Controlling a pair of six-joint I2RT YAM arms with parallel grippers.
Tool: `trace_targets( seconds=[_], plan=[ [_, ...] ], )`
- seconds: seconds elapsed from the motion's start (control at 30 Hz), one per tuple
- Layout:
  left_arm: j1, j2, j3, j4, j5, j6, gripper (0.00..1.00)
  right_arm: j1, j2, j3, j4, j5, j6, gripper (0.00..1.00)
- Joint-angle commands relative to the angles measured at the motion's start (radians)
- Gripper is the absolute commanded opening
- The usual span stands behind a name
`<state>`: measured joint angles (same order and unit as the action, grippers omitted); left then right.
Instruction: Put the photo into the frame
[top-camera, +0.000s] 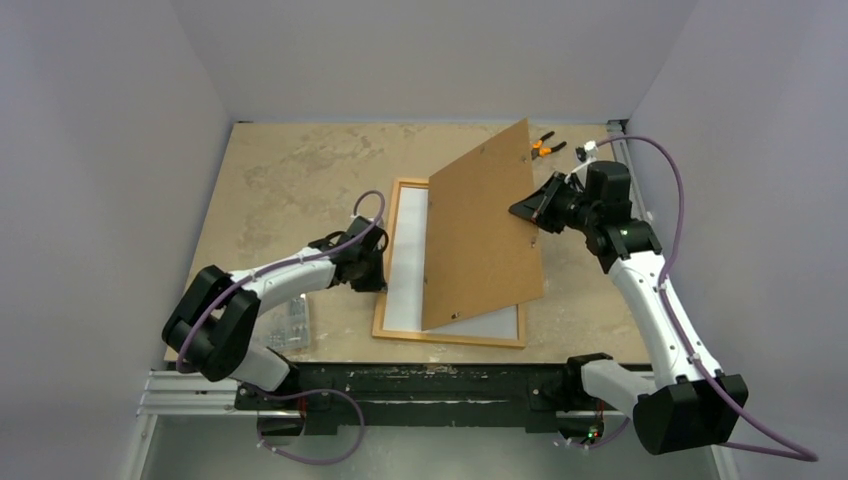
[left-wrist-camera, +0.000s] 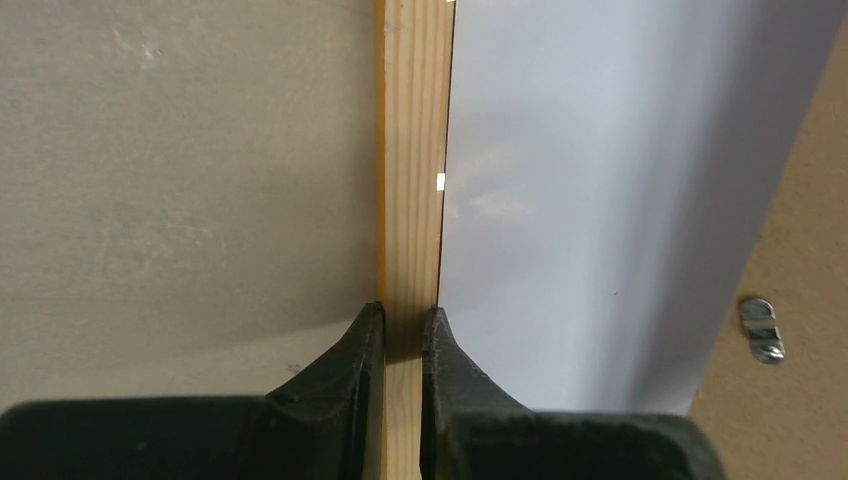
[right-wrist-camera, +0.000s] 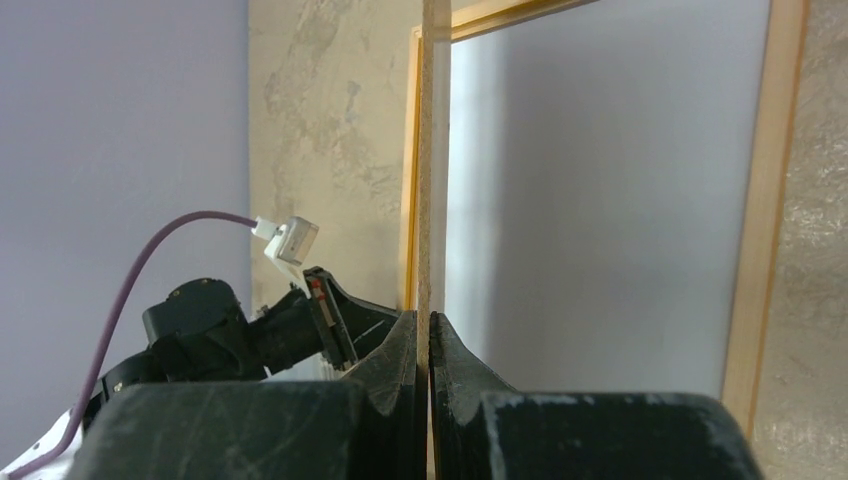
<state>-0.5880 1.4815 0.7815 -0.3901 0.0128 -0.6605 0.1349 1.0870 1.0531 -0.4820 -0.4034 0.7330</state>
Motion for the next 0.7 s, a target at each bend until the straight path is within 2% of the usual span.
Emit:
trace_targets(
  seconds=[0.0, 0.17, 0.37, 0.4, 0.67],
  plan=[
    [-0.066, -0.027, -0.032, 0.011, 0.028, -0.103, 0.0, -0.004, -0.039, -0.018, 0.131, -0.03, 0.007, 0.0],
    [-0.106, -0.066, -0.037, 0.005, 0.034, -0.172, 0.0, -0.004, -0.044, -0.075, 0.187, -0.04, 0.019, 0.0],
    [-0.109, -0.147, -0.115, 0.104, 0.092, -0.268, 0.22, -0.003, -0.045, -0.194, 0.295, -0.069, 0.083, 0.0],
    [-0.108, -0.165, -0.13, 0.115, 0.09, -0.284, 0.29, -0.003, -0.048, -0.244, 0.312, -0.074, 0.09, 0.0],
    [-0.108, -0.15, -0.145, 0.166, 0.109, -0.293, 0.4, -0.003, -0.085, -0.298, 0.284, -0.112, 0.117, 0.0]
  ],
)
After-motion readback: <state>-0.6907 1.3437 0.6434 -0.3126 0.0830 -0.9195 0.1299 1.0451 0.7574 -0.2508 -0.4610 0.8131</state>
